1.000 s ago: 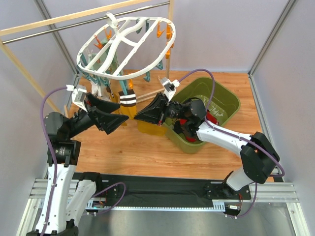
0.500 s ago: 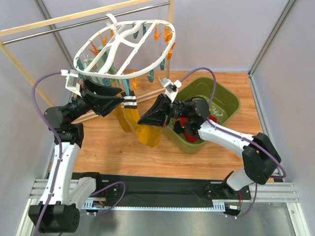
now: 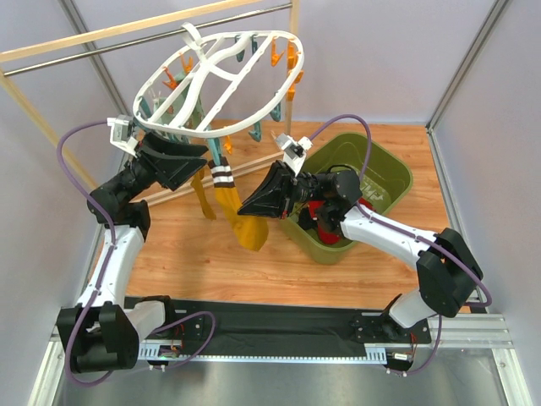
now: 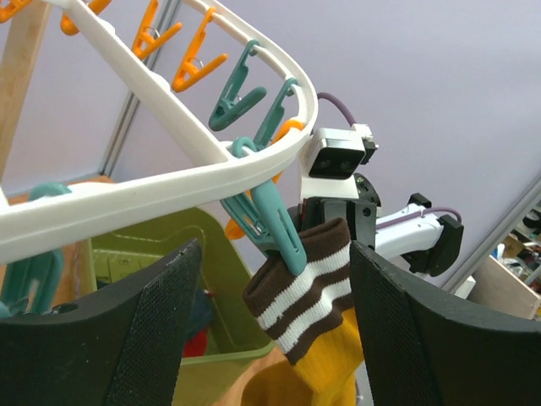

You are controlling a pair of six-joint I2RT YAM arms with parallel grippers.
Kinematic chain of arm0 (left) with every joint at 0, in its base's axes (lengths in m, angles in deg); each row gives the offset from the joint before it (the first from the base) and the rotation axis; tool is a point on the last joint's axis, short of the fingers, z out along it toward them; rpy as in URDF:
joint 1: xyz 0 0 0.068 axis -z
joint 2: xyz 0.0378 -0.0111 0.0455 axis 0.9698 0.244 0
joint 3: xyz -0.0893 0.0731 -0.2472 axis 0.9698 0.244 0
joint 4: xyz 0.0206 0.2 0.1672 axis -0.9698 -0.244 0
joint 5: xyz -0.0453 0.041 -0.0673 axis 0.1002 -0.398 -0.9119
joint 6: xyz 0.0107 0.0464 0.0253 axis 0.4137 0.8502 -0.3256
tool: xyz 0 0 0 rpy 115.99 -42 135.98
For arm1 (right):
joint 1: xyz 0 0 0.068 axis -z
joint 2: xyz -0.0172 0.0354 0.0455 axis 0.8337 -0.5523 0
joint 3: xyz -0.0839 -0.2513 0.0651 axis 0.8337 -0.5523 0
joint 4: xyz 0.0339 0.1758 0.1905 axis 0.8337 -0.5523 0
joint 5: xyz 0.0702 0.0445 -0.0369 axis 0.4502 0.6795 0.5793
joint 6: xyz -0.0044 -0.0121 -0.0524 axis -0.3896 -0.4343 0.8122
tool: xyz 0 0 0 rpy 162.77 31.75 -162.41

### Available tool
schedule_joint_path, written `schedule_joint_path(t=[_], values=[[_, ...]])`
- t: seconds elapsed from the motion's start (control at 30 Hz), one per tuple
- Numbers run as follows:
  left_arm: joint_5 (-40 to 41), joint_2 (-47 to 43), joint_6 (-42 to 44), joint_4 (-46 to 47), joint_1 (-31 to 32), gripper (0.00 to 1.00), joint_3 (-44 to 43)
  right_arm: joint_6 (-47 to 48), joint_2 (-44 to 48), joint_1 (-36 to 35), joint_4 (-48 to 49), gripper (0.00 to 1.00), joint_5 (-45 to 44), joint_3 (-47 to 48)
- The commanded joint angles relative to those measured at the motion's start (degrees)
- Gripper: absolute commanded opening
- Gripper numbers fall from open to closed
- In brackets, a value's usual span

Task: Remove the socks clipped to the hanger

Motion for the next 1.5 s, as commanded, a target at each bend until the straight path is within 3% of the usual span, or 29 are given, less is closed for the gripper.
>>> schedule_joint_path(t=[0.0, 0.23, 0.33, 0.57, 0.73, 0.93, 1.13, 1.47], values=[[0.7, -1.2, -1.0, 8.4, 0.1, 0.78, 1.5, -0.4, 1.2, -0.1, 1.8, 0.00, 2.9, 2.3], [-3.4, -2.7, -1.8, 10.8, 0.4, 0.78, 7.4, 4.8, 1.3, -0.1, -4.3, 0.00, 1.0, 1.9], [-4.0, 0.1, -5.7, 17.9, 1.0, 0.79, 8.8, 4.6, 0.6, -0.2, -3.7, 0.00, 1.2, 2.0], [-4.7, 2.4, -5.1, 20.1, 6.6, 0.77, 6.2, 4.6, -0.3, -0.2, -3.9, 0.00, 0.6, 2.6], [-5.0, 3.7, -4.2, 19.7, 6.5, 0.76, 4.7, 4.3, -0.7, -0.2, -3.7, 0.00, 0.6, 2.8], [-2.5, 5.3, -3.6, 18.6, 5.5, 0.83, -0.4, 3.8, -0.2, -0.2, -4.0, 0.00, 2.1, 3.1], [-0.3, 5.1, -1.1, 13.7, 5.5, 0.84, -3.2, 3.5, 0.3, -0.1, -4.3, 0.00, 3.6, 3.7], [1.5, 9.0, -8.3, 19.6, 5.5, 0.88, -6.2, 2.7, -0.2, -0.3, -3.9, 0.00, 5.1, 4.8]])
